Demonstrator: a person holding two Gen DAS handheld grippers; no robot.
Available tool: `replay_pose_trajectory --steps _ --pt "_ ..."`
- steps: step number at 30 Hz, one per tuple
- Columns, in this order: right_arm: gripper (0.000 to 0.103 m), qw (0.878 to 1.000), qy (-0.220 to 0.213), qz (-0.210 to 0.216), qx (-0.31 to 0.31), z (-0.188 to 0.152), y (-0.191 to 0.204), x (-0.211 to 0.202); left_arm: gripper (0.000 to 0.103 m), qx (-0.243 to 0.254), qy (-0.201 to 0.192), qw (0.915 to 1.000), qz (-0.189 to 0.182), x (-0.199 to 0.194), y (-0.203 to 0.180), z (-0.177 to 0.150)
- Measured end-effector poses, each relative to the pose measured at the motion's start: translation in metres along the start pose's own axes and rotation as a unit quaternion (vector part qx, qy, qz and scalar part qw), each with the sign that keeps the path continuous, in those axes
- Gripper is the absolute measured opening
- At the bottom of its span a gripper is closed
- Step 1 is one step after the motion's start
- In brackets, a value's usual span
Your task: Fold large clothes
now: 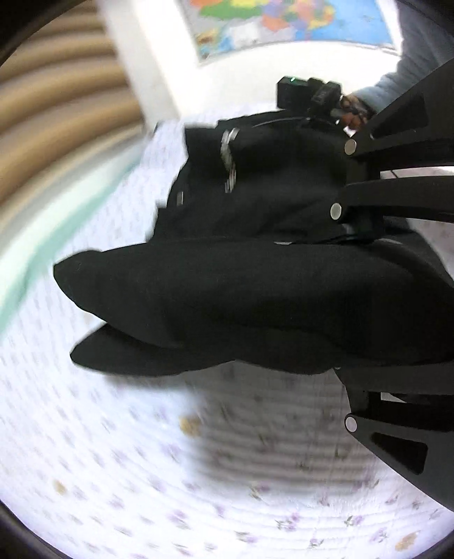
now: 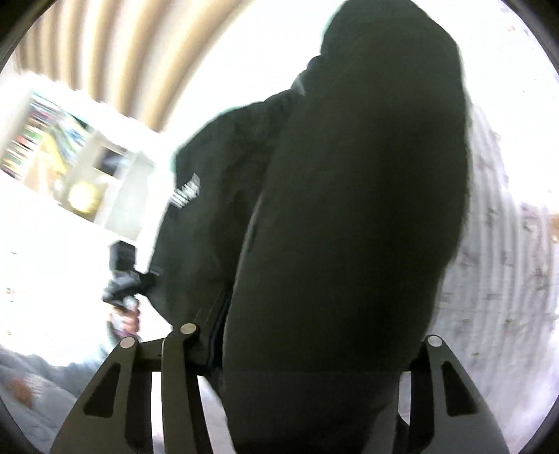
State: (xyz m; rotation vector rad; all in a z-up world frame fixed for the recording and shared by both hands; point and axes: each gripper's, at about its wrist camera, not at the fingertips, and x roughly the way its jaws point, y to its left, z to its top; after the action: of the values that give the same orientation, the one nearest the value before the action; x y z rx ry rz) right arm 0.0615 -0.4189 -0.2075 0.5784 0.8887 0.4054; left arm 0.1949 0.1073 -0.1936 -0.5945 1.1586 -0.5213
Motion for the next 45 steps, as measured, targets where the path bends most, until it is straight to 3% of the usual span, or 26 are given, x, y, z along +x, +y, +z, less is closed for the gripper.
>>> replay_pose_trajectory --steps 2,7,15,22,26,31,37,40,42,43,44,45 --pt "0.057 0.999 -0.015 0.033 -0.010 -0.003 0.023 -0.012 0.035 0.033 -0.003 0.9994 -0.003 -0.011 -0.028 -0.003" --pt "0.057 0.996 -0.015 0.036 -0.085 -0.026 0.098 -0.042 0.035 0.073 -0.014 0.9972 -0.007 -0.053 -0.079 -0.029" --pt "0.057 0.989 -0.041 0.059 -0.126 -0.116 0.189 -0.129 0.035 0.064 -0.077 0.9945 -0.030 -0.186 -0.105 -0.145" --pt "0.057 0.989 -0.025 0.042 -0.143 -0.212 0.244 -0.160 0.035 0.072 -0.076 0.9945 -0.011 -0.241 -0.125 -0.242" --pt "0.057 0.992 -0.013 0.023 -0.126 -0.256 0.238 -0.169 0.035 0.061 -0.060 0.9962 -0.014 -0.243 -0.109 -0.285" --pt "0.057 0.997 0.012 -0.002 -0.075 -0.287 0.204 -0.140 0.035 0.045 -0.036 0.9983 -0.004 -0.215 -0.073 -0.310" --pt "0.057 0.996 0.039 -0.079 0.017 -0.311 0.129 -0.100 0.036 -0.008 -0.007 0.9991 0.040 -0.179 -0.016 -0.337" --pt "0.057 0.991 0.038 -0.118 0.056 -0.326 0.094 -0.099 0.041 -0.075 -0.012 0.9963 0.039 -0.179 0.035 -0.347" --pt "0.062 0.978 0.075 -0.186 0.057 -0.340 0.070 -0.087 0.053 -0.128 0.000 0.9907 0.047 -0.173 0.074 -0.357" --pt "0.073 0.971 0.098 -0.205 0.077 -0.348 0.054 -0.080 0.059 -0.146 0.007 0.9880 0.050 -0.170 0.090 -0.363" --pt "0.083 0.968 0.109 -0.204 0.103 -0.354 0.042 -0.078 0.064 -0.164 0.016 0.9851 0.051 -0.168 0.105 -0.371" --pt "0.085 0.967 0.107 -0.199 0.117 -0.357 0.036 -0.080 0.066 -0.178 0.018 0.9828 0.044 -0.171 0.115 -0.379"
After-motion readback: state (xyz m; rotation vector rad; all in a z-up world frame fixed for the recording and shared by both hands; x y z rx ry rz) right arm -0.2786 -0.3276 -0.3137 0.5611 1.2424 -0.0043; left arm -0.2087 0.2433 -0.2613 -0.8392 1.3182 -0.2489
